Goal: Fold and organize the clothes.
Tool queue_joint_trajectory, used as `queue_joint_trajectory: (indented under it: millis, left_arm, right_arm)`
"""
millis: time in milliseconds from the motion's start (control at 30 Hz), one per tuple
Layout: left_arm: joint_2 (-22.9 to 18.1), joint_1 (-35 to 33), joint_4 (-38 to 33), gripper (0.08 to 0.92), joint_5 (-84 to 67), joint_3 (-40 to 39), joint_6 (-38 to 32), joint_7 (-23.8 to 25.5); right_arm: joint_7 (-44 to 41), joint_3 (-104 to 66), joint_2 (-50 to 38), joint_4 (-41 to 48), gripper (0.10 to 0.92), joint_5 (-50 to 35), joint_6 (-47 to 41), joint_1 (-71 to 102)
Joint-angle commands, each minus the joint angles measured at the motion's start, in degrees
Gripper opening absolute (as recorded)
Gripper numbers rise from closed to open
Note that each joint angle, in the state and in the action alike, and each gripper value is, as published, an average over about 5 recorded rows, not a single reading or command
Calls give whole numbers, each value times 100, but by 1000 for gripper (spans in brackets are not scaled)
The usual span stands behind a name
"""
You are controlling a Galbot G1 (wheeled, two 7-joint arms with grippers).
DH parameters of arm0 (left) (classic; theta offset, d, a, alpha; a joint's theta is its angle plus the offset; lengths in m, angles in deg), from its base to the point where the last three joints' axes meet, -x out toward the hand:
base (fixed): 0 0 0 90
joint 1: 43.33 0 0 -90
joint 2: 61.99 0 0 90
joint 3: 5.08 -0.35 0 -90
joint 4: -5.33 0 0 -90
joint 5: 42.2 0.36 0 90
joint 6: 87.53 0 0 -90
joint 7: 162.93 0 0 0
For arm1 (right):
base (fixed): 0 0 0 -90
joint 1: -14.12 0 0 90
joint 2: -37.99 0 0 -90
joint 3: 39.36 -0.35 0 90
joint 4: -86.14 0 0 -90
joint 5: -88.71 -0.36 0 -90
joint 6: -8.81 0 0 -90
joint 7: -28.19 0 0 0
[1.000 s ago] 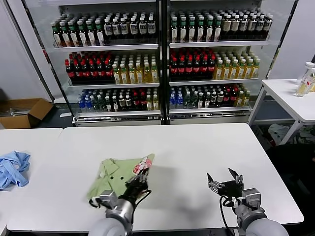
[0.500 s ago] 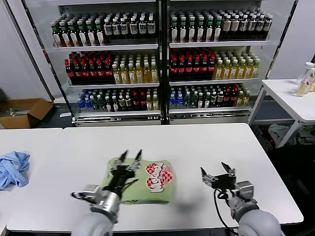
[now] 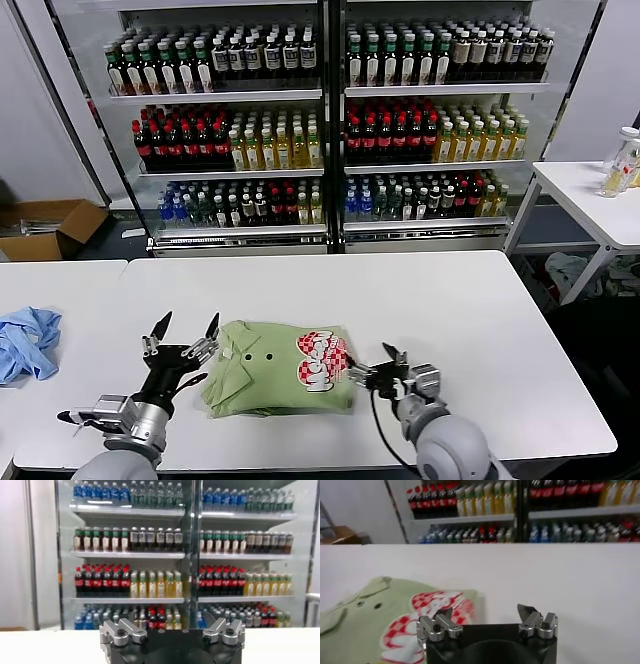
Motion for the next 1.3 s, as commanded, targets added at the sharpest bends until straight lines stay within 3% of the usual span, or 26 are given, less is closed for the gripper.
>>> queue_joint_trajectory:
  millis: [33, 200, 667, 833, 967, 1300]
  left_arm:
    - [225, -216, 60, 823, 134, 491, -174, 55]
    - [185, -171, 111, 823, 135, 457, -170, 58]
    - [163, -38, 267, 823, 257, 401, -421, 106]
    - [161, 38, 395, 823, 625, 352, -755, 269]
    - [98, 129, 474, 823, 936, 272, -909, 364]
    - [-280, 343, 678, 823, 1473, 47, -1577, 615]
  right_arm:
    - [227, 726, 389, 847, 823, -830, -1, -439]
    - [254, 701, 386, 864, 775, -977, 0, -428]
    - [-2, 423, 384, 528, 369, -551, 145, -430]
    - [-428, -192, -120, -172, 239, -10, 99, -568]
    - [-739, -761, -663, -222, 135, 249, 19, -541]
    - [-677, -924, -687, 81, 106, 796, 1, 98]
